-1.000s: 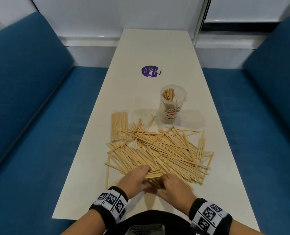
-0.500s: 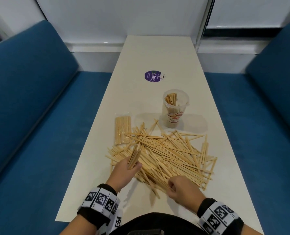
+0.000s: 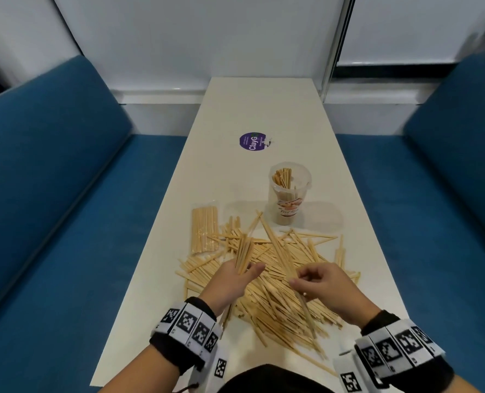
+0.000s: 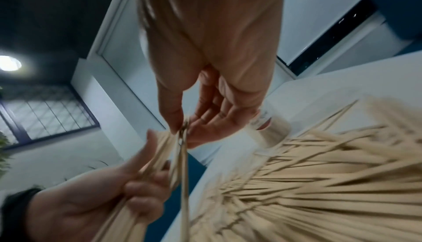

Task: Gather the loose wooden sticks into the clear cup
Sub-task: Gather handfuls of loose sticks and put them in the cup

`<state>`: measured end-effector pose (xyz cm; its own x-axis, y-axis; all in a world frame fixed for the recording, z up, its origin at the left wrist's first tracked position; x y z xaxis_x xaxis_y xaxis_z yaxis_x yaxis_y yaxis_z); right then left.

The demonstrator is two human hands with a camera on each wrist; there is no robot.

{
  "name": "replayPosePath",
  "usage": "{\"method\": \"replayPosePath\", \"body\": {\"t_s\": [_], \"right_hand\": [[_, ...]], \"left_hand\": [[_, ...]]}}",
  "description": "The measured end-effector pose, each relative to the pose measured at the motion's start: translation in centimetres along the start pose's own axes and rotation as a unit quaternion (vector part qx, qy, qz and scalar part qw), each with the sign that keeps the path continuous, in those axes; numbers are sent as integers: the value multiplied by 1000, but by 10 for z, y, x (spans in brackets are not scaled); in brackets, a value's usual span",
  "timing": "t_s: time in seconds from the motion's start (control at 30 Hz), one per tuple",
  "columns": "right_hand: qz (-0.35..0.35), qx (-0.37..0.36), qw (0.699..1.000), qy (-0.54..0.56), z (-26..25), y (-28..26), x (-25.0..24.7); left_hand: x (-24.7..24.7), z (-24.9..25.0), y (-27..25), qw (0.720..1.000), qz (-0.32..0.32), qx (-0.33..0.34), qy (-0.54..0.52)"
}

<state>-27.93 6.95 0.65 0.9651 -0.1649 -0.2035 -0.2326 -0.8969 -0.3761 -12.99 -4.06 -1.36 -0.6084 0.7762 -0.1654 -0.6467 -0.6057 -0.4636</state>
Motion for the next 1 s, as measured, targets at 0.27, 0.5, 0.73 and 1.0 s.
{"method": "replayPosePath", "body": {"t_s": [0.27, 0.5, 0.73, 1.0], "right_hand": [[58, -95, 994, 9, -55, 15, 37], [129, -150, 980, 12, -63, 19, 49], [94, -31, 976, 193, -39, 31, 41], [-64, 213, 891, 397, -15, 30, 66]], "left_hand": [[5, 32, 8, 991, 29, -10, -130], [-5, 33, 5, 968, 124, -7, -216], [-30, 34, 6, 944, 157, 1, -291], [-29, 53, 9, 932, 187, 54, -305]]}}
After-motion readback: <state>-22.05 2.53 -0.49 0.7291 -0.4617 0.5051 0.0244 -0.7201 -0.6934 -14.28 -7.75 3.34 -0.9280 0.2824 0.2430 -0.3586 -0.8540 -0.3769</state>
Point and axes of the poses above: each hand's wrist, its own y-axis towards the middle knuckle, its own x-axis out of the palm, z = x × y, the point moved 6 cm from there along y, towards the middle knuckle, and after that the axes turned 5 degrees about -z, right-handed, at the moved point
